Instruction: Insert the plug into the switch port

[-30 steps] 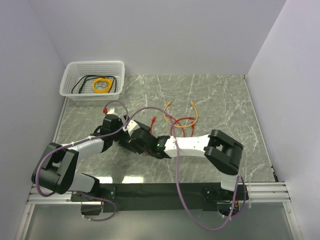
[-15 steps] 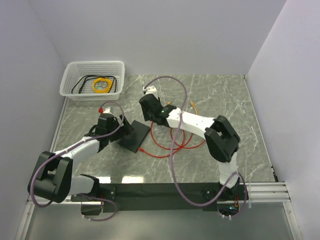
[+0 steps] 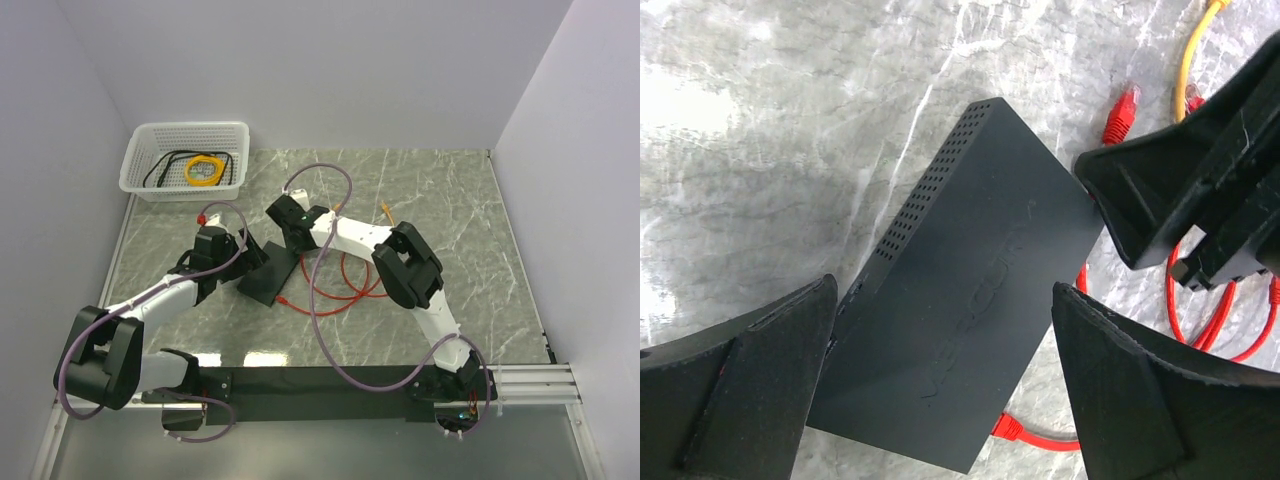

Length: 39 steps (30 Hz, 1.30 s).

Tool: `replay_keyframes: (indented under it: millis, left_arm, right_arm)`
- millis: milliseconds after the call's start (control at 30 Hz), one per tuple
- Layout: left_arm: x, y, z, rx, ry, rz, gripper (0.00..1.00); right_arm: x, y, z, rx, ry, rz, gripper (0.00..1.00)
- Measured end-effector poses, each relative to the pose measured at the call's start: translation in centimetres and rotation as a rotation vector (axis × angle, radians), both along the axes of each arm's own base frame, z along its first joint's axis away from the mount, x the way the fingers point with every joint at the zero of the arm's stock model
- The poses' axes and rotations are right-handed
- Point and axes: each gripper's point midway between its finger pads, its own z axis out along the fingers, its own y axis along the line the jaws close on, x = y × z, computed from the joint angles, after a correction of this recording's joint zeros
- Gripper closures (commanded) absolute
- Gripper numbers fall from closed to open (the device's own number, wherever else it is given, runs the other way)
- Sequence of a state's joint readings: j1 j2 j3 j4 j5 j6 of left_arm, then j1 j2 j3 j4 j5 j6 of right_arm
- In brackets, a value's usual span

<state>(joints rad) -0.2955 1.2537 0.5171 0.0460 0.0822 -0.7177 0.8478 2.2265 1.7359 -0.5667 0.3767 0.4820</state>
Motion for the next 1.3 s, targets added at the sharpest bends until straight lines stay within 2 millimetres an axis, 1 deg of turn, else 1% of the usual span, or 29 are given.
replay_keyframes:
  millis: [100,167,200,267,333,367,433,467,567,767,833,900,967,1033,1133,1200,1300]
  left_arm:
    - [0.0,-0.2,0.0,-0.006,0.001,-0.007,0.06]
    - [0.0,-0.2,0.1,-0.010,-0.001,-0.011,0.06]
    - [0.0,-0.3,0.1,-0.012,-0.004,-0.012,0.06]
    - [0.1,-0.4,0.2,-0.015,-0.009,-0.014,0.06]
    - [0.1,-0.4,0.2,-0.016,-0.010,-0.015,0.06]
    - [0.1,-0.4,0.2,-0.016,-0.010,-0.015,0.06]
    - [0.0,-0.4,0.2,-0.018,-0.008,-0.017,0.06]
    - [0.0,-0.4,0.2,-0.019,-0.007,-0.019,0.06]
    - [0.0,-0.5,0.1,-0.019,-0.006,-0.020,0.06]
    - [0.0,-0.4,0.0,-0.018,-0.003,-0.019,0.07]
    - [0.0,-0.4,0.0,-0.018,-0.002,-0.019,0.07]
    - [0.0,-0.4,0.0,-0.018,-0.003,-0.019,0.07]
    - [0.0,-0.5,0.1,-0.019,-0.005,-0.020,0.08]
    - [0.1,-0.5,0.2,-0.024,-0.009,-0.020,0.08]
    - [0.3,-0.8,0.9,-0.044,-0.030,-0.026,0.09]
    - [0.6,-1.2,1.8,-0.071,-0.059,-0.029,0.10]
    - [1.0,-1.8,3.5,-0.119,-0.107,-0.034,0.11]
  right_arm:
    - [0.0,0.0,-0.1,-0.002,0.015,-0.013,0.48]
    - [0.0,0.1,-0.3,0.001,0.020,-0.019,0.53]
    - [0.0,0.1,-0.4,0.002,0.024,-0.023,0.58]
    - [-0.1,0.1,-0.6,0.011,0.033,-0.032,0.64]
    - [-0.1,0.2,-0.8,0.027,0.040,-0.039,0.68]
    - [-0.1,0.3,-0.9,0.034,0.042,-0.041,0.74]
    - [-0.1,0.6,-0.9,0.052,0.044,-0.045,0.79]
    - [-0.1,0.7,-1.0,0.060,0.046,-0.047,0.86]
    - [0.0,0.9,-1.0,0.086,0.042,-0.049,1.00]
    - [0.2,0.6,-0.8,0.097,0.006,-0.022,1.00]
    - [0.0,0.1,-0.7,0.095,-0.011,-0.001,1.00]
    - [-1.0,-1.1,-0.5,0.085,-0.019,0.034,1.00]
    - [-2.5,-2.3,0.3,0.098,-0.026,0.081,1.00]
    - [-3.5,-2.6,1.8,0.141,-0.047,0.126,1.00]
    - [-4.6,-2.0,5.1,0.259,-0.111,0.207,1.00]
    - [-5.6,-1.6,7.1,0.348,-0.155,0.258,1.00]
    - [-7.5,-1.2,8.6,0.457,-0.182,0.334,1.00]
